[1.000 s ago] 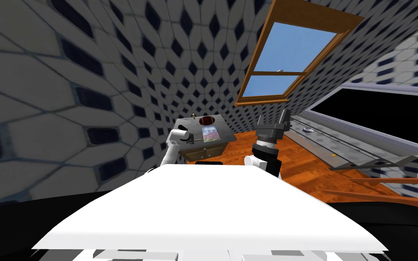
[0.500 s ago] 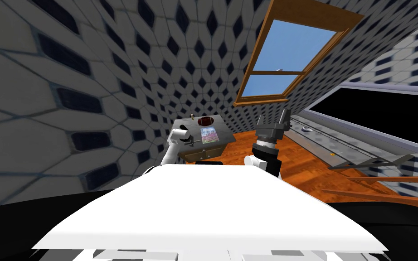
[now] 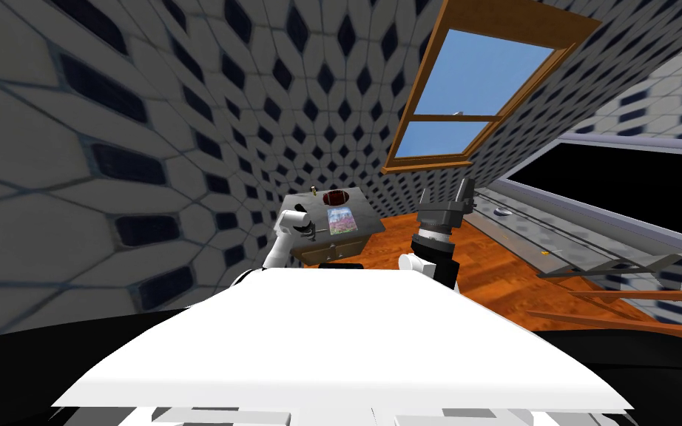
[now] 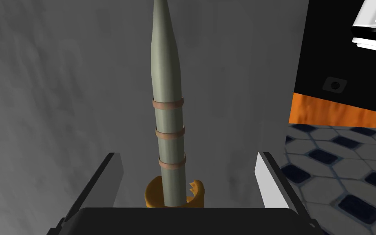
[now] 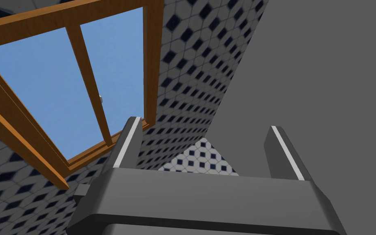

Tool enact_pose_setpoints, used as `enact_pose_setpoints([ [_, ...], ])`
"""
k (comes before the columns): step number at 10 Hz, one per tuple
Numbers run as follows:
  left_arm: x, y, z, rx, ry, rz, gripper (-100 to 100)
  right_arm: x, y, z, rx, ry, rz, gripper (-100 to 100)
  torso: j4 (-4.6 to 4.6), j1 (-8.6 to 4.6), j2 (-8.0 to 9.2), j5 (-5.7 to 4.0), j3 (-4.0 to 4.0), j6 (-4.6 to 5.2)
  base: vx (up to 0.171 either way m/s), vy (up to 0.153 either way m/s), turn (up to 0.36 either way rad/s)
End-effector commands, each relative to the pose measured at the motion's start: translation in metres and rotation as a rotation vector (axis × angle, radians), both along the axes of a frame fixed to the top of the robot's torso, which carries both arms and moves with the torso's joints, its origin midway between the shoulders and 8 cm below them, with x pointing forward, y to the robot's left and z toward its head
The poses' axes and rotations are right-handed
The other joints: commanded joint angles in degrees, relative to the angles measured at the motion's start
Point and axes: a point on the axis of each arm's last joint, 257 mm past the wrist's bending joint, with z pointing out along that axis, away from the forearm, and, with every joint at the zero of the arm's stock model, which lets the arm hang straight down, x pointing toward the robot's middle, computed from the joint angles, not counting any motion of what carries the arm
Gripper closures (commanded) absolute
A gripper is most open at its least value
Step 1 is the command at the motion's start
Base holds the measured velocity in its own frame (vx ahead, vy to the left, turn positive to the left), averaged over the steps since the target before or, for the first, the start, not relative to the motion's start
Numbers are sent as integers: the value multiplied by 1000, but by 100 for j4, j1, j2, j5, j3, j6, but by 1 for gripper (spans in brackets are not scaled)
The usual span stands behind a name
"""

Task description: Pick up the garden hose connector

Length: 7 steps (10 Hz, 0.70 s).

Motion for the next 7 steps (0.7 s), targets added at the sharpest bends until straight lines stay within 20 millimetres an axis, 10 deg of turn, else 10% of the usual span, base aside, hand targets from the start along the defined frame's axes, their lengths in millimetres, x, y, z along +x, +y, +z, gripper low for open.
enact_pose_setpoints([
  [1, 0, 1, -7, -1, -3, 1, -100, 0, 0, 0, 0, 0, 0, 0, 0, 0, 0, 0, 0, 0, 0, 0, 0],
  [4, -1, 2, -17, -1, 0, 2, -100, 0, 0, 0, 0, 0, 0, 0, 0, 1, 1, 0, 1, 0, 0, 0, 0],
  [5, 0, 2, -17, -1, -2, 2, 100, 0, 0, 0, 0, 0, 0, 0, 1, 1, 1, 0, 1, 0, 0, 0, 0],
  [7, 2, 2, -15, -1, -10, 2, 100, 0, 0, 0, 0, 0, 0, 0, -11, 0, 8, 6, -2, -2, 0, 0, 0],
])
